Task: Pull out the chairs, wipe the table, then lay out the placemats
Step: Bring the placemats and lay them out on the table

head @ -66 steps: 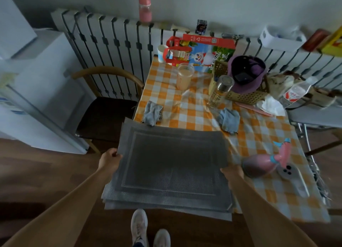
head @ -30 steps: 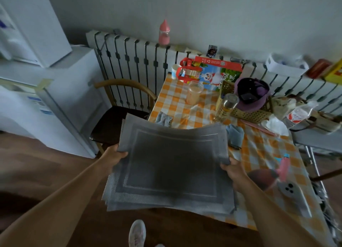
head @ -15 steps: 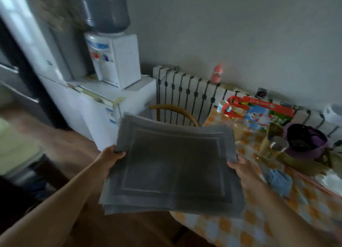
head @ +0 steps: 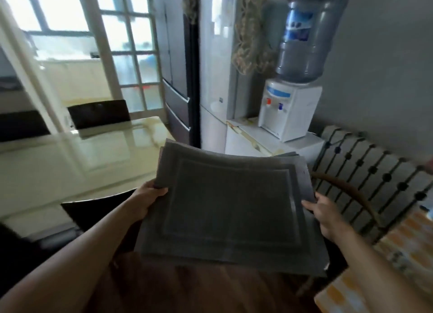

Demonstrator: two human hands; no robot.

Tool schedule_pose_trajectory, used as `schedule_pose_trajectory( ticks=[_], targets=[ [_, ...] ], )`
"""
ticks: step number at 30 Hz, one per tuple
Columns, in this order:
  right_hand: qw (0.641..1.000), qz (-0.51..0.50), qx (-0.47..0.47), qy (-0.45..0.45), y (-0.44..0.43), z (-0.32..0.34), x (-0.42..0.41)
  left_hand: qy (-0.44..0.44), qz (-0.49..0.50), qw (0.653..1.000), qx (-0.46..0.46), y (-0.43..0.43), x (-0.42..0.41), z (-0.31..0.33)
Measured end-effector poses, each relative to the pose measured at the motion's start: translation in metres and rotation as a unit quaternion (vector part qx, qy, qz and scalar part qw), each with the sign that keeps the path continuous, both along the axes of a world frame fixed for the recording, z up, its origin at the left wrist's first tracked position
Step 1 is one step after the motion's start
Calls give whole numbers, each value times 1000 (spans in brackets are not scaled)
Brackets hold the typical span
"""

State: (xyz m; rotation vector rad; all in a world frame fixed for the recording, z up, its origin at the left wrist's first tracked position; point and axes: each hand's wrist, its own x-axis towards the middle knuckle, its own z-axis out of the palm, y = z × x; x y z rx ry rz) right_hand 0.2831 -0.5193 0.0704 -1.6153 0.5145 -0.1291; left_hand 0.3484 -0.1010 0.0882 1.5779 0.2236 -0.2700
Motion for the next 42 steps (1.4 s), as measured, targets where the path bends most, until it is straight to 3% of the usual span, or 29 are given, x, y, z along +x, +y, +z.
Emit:
schedule_pose_trajectory(
  ticks=[8, 14, 33, 42],
  targets=[
    [992, 122, -29, -11, 191, 13, 85, -18, 129, 991, 8, 198, -23, 14],
    [980, 192, -52, -7, 280, 35, 128, -27, 193, 981, -9, 273, -24, 23],
    [958, 285, -36, -9, 382, 46, 364, -26, 252, 967, -5, 360, 153, 23],
    [961, 275, -37, 14, 420, 20, 452, 14, 275, 961, -12, 388, 226, -7]
  ],
)
